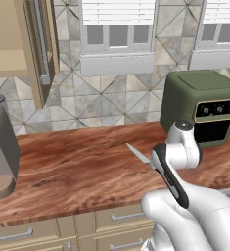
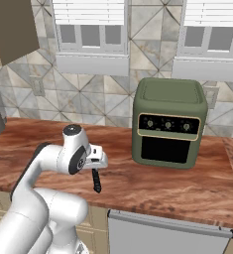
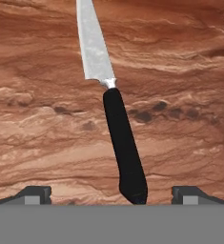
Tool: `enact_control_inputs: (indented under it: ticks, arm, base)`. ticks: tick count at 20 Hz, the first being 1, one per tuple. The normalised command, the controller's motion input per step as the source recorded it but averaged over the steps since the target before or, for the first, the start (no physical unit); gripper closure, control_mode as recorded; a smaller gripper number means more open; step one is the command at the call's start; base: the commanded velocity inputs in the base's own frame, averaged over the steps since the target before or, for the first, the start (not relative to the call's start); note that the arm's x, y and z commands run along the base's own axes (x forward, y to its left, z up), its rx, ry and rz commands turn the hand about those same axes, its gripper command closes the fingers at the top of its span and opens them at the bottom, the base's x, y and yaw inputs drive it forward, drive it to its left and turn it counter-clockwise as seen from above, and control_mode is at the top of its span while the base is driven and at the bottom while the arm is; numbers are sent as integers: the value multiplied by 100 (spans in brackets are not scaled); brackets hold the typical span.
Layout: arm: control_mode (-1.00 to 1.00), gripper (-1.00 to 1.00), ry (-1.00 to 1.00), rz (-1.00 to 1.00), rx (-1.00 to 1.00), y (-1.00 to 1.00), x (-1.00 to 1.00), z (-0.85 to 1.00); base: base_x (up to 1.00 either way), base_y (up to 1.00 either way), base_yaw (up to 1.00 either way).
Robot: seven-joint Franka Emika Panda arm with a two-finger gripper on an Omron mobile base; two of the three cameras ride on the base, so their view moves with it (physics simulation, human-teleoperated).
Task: Move the cutting board and knife to the sink. Then move spray from the cabinet to the counter.
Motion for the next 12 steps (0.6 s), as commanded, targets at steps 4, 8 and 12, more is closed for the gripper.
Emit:
enact_control_inputs:
  ticks: [4, 8, 12]
  arm:
    - [-100, -100, 0, 0, 0, 0, 21, -23]
    - [-100, -100, 0, 0, 0, 0, 18, -24]
    - [-100, -100, 0, 0, 0, 0, 13, -36]
  base:
    - [0, 0, 0]
    - [0, 0, 0]
    - [0, 0, 0]
